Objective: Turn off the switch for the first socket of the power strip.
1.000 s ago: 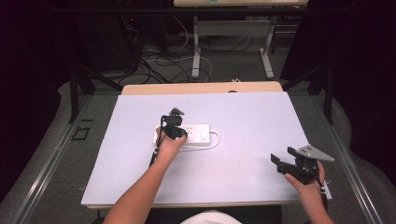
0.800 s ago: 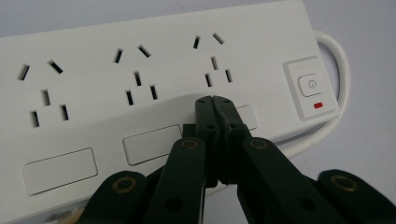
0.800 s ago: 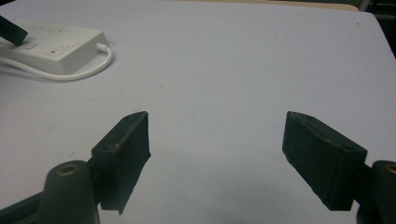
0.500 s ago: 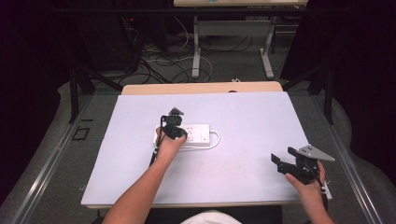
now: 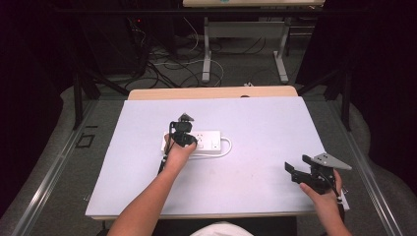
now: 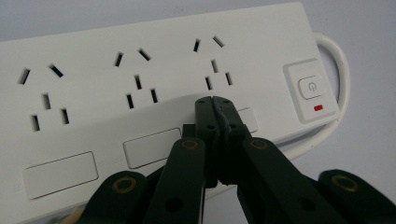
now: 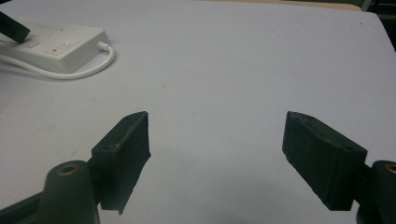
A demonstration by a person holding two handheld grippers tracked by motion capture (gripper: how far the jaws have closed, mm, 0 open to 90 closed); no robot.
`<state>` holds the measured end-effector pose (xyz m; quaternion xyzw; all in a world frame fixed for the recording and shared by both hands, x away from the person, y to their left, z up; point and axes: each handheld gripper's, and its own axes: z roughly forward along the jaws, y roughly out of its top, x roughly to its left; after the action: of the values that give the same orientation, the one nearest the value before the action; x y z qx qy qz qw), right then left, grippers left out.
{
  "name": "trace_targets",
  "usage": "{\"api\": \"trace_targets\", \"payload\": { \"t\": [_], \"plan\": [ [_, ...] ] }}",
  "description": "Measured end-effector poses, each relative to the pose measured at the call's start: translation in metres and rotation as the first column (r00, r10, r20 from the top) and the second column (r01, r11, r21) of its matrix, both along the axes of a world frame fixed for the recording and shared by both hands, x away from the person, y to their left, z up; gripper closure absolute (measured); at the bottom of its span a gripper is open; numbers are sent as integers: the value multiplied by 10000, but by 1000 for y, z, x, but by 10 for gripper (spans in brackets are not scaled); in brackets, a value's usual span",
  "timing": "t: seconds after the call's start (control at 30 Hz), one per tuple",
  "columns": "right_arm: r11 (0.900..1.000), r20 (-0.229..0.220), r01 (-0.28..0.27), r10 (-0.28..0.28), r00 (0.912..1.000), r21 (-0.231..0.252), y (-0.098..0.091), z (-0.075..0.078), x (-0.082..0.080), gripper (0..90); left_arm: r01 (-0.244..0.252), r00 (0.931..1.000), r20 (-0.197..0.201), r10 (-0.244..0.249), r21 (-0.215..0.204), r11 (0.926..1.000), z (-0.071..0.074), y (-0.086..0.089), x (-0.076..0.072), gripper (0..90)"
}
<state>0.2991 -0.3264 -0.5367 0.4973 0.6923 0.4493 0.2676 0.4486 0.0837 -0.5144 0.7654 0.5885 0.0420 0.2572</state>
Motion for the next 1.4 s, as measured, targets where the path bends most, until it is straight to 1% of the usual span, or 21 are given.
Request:
{"api": "trace_targets", "payload": {
  "t": [0.1, 0.13, 0.17, 0.2, 0.27, 0.57, 0.87, 1.17, 1.2, 1.33, 1.4],
  "plan": [
    [10000, 33, -46, 47, 10000, -33, -1, 0, 1, 224, 35, 10000, -34, -35, 18, 10000, 0, 0, 0, 897],
    [10000, -22, -43, 42, 10000, -74, -1, 0, 0, 224, 35, 10000, -34, -35, 18, 10000, 0, 0, 0, 897],
    [10000, 44, -49, 49, 10000, -30, 0, 0, 1, 224, 39, 10000, -33, -39, 25, 10000, 0, 0, 0, 898],
    [10000, -22, -44, 43, 10000, -75, -1, 0, 0, 224, 39, 10000, -33, -39, 25, 10000, 0, 0, 0, 897],
    [10000, 36, -48, 48, 10000, -27, 0, 0, 1, 224, 43, 10000, -11, -43, 14, 10000, 0, 0, 0, 897],
    [10000, -52, 8, -7, 10000, 72, 1, 0, 0, 224, 53, 10000, 73, -54, 50, 10000, 1, 0, 0, 897],
    [10000, -112, 42, -41, 9999, 55, 1, 0, 0, 224, 51, 9999, 134, -51, 26, 10000, 4, 2, -1, 895],
    [10000, -96, 25, -25, 10000, 30, 0, 0, 0, 224, 209, 9993, 300, -205, -115, 9997, 10, 3, -4, 884],
    [10000, -97, 19, -19, 10000, 31, 0, 0, 0, 224, 220, 9991, 366, -215, -157, 9996, 10, 2, -5, 881],
    [10000, -94, 19, -19, 10000, 28, 0, 0, 0, 224, 381, 9983, 435, -376, -110, 9992, 14, 1, -7, 877],
    [10000, -91, 19, -18, 10000, 31, 0, 0, 0, 224, 465, 9973, 565, -459, -92, 9989, 17, 0, -8, 872]
  ]
}}
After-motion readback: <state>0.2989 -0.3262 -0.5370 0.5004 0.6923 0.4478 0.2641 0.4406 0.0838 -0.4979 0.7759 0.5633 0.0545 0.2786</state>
